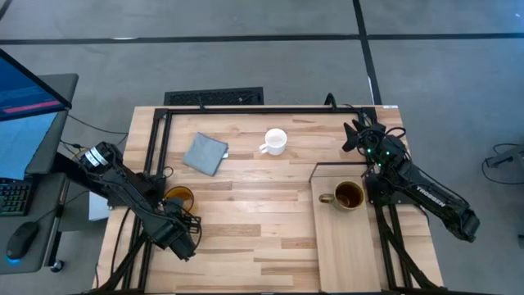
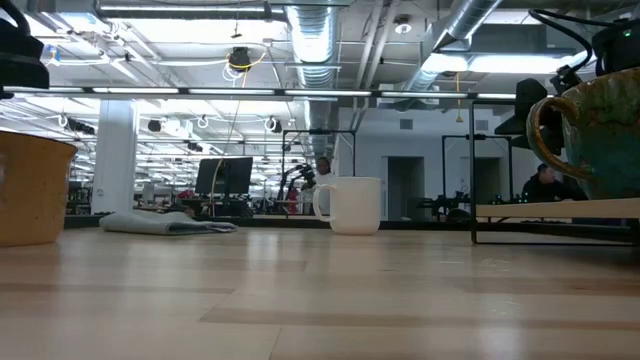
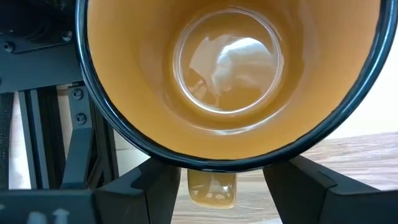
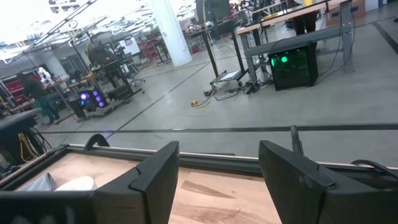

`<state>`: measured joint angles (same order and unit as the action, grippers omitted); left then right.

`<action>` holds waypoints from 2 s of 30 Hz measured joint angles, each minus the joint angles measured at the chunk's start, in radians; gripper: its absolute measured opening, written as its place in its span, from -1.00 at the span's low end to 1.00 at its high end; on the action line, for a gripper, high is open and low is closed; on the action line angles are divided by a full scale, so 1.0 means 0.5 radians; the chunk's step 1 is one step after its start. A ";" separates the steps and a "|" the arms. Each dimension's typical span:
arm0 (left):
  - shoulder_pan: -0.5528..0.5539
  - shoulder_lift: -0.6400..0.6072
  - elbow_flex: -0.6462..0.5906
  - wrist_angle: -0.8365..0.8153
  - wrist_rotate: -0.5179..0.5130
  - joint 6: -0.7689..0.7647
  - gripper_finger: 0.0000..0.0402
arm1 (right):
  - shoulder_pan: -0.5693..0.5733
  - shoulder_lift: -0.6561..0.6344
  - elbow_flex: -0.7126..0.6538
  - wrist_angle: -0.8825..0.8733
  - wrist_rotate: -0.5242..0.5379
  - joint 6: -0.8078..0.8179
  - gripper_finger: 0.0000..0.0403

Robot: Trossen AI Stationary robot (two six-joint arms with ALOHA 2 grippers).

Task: Stack small to large cups/mugs on shelf
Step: Put the yellow mug on the shelf

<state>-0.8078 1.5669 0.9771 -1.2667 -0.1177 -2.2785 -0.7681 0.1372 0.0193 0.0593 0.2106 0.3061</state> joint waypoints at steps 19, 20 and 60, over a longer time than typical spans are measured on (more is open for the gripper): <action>-0.002 0.000 -0.001 0.012 -0.065 0.103 -0.54 | 0.000 0.000 0.000 0.000 -0.001 -0.003 0.21; -0.001 0.000 -0.002 0.026 -0.106 0.107 -0.53 | 0.000 0.000 0.000 0.000 -0.001 -0.003 0.21; 1.189 -0.005 0.047 2.139 -0.051 2.812 -0.58 | 0.000 0.000 0.000 -0.087 0.000 -0.001 0.21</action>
<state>-0.2133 1.5646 1.0006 -0.1973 -0.1432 -0.8727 -0.7681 0.1371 0.0193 0.0160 0.2108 0.3058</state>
